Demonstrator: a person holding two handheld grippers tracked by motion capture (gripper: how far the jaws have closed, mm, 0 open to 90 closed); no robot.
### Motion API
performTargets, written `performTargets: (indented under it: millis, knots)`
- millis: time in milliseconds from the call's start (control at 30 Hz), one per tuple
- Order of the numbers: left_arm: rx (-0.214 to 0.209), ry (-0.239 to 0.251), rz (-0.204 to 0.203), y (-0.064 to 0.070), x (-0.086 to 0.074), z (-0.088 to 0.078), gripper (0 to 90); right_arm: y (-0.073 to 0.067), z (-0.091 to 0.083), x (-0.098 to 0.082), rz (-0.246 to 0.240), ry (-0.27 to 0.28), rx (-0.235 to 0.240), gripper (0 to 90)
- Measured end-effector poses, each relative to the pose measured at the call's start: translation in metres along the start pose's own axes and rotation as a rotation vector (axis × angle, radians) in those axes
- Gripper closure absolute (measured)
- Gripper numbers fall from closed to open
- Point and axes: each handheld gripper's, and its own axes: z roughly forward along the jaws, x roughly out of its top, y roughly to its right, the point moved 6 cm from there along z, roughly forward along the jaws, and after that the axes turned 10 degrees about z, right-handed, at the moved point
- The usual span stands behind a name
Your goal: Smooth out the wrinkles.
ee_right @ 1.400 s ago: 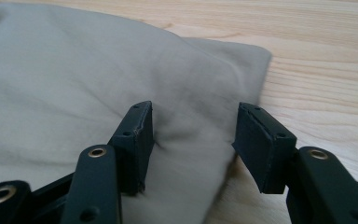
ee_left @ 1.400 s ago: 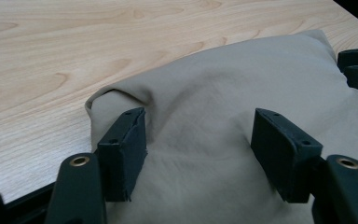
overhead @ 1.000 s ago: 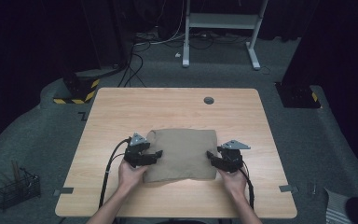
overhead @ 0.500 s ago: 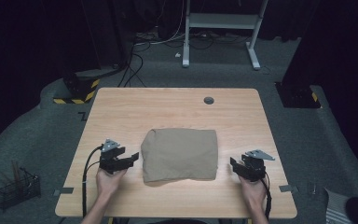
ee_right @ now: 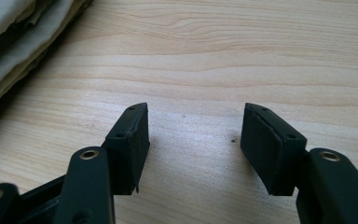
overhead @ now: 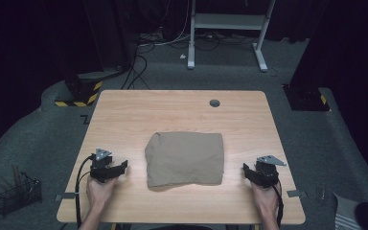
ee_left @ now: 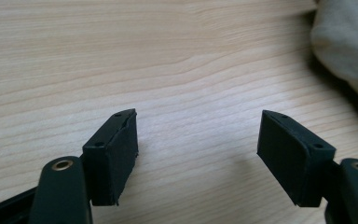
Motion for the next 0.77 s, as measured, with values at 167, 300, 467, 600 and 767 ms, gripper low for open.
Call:
performTargets:
  millis: [167, 300, 467, 600, 767]
  knots:
    - [0.037, 0.007, 0.04, 0.0007, -0.002, 0.0013, 28.1, 0.0002, 0.001, 0.0002, -0.024, -0.004, -0.015, 37.8]
    - [0.049, 0.001, 0.046, 0.0017, -0.0022, 0.0016, 27.5, -0.0002, 0.0013, -0.0001, -0.024, -0.007, -0.018, 34.9]
    - [0.051, 0.0, 0.042, 0.0019, -0.0023, 0.0015, 26.6, -0.0004, 0.0014, -0.0001, -0.027, -0.008, -0.015, 34.1]
    - [0.05, -0.001, 0.042, 0.0022, -0.0024, 0.0016, 25.9, -0.0005, 0.0015, -0.0002, -0.028, -0.009, -0.014, 33.7]
    - [0.042, -0.004, 0.049, 0.0028, -0.0024, 0.0018, 23.7, -0.0004, 0.0015, -0.0002, -0.03, -0.008, -0.014, 33.8]
